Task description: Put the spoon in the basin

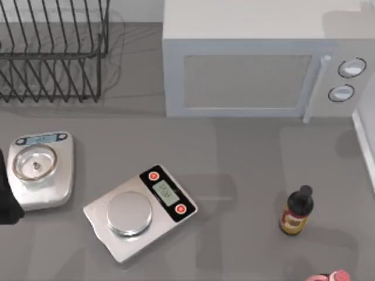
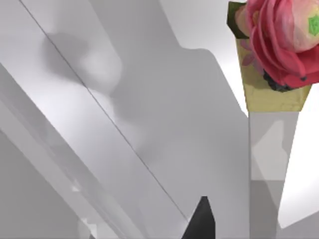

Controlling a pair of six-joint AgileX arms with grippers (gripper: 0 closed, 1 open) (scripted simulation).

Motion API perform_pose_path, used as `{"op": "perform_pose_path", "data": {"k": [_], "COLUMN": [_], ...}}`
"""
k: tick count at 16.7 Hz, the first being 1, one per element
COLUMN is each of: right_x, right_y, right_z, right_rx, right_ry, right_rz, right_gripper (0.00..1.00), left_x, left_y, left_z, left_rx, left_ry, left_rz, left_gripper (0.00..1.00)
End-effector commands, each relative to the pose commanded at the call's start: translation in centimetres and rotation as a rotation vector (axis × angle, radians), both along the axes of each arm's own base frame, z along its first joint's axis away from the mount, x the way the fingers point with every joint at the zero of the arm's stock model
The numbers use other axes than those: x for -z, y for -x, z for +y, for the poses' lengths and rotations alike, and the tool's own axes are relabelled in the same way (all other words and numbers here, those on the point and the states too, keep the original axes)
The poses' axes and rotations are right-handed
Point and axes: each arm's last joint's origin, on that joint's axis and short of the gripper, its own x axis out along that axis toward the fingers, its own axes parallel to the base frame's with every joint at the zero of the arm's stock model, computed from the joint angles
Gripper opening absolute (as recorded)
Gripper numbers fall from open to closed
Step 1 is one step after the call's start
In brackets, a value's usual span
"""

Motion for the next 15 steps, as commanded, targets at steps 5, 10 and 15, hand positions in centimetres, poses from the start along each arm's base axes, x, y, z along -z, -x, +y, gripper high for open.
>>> {"op": "perform_pose_path", "data": {"k": [5,10,15], "right_x": [1.1,4.6,4.4], "right_y": [-0.4,-0.3,-0.3], "right_z": [0.1,0.3,0.4], "right_rx": [-0.004,-0.007,-0.008], "right_ry": [0.003,-0.003,0.000], "right_rz": [-0.015,0.025,0.006], "right_gripper": [0.00,0.00,0.00], "left_x": [0.0,0.0,0.0], "left_y": [0.0,0.0,0.0], "left_z": [0.0,0.0,0.0], "left_rx": [0.000,0.000,0.000], "left_ry": [0.000,0.000,0.000], "left_rz": [0.000,0.000,0.000], "left_gripper": [1.00,1.00,1.00]}}
